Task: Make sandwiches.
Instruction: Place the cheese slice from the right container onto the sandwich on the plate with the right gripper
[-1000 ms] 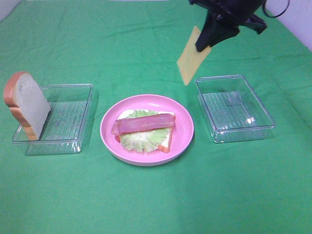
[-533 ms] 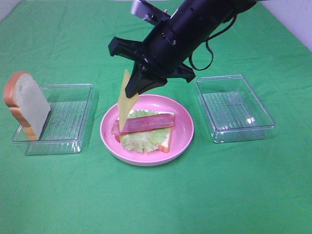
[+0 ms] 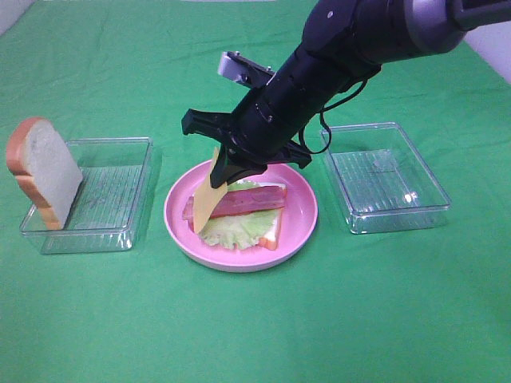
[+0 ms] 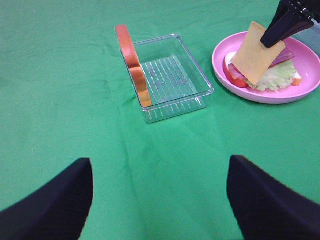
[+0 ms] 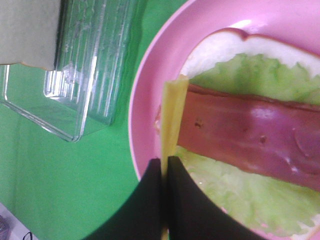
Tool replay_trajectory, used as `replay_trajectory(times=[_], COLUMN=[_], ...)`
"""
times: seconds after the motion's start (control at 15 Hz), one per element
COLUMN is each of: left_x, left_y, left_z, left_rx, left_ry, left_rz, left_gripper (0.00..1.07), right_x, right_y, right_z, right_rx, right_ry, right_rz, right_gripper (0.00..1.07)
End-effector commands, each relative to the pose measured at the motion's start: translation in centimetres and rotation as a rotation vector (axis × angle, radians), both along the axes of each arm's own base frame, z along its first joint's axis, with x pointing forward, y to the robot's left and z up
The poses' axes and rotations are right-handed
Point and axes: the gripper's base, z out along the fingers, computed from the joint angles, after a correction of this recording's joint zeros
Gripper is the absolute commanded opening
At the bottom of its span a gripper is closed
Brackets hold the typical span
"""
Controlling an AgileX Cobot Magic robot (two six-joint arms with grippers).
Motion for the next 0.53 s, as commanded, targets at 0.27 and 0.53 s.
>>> replay_trajectory(times=[0.27, 0.53], left_x=[-0.2, -0.2], left_y=[0.1, 0.1], left_z=[0.1, 0.1], left_rx=[-0.010, -0.010], left_ry=[-0.029, -0.029], left_rz=[-0.005, -0.005], left_gripper=[0.71, 0.71], right_x=[0.4, 0.6], right_y=[-0.8, -1.6], right_z=[-0.8, -1.2], right_rx=[-0.060, -0.158], right_ry=[-0.014, -0.029], right_rz=[-0.004, -0.023], right_gripper=[0.00, 0.15])
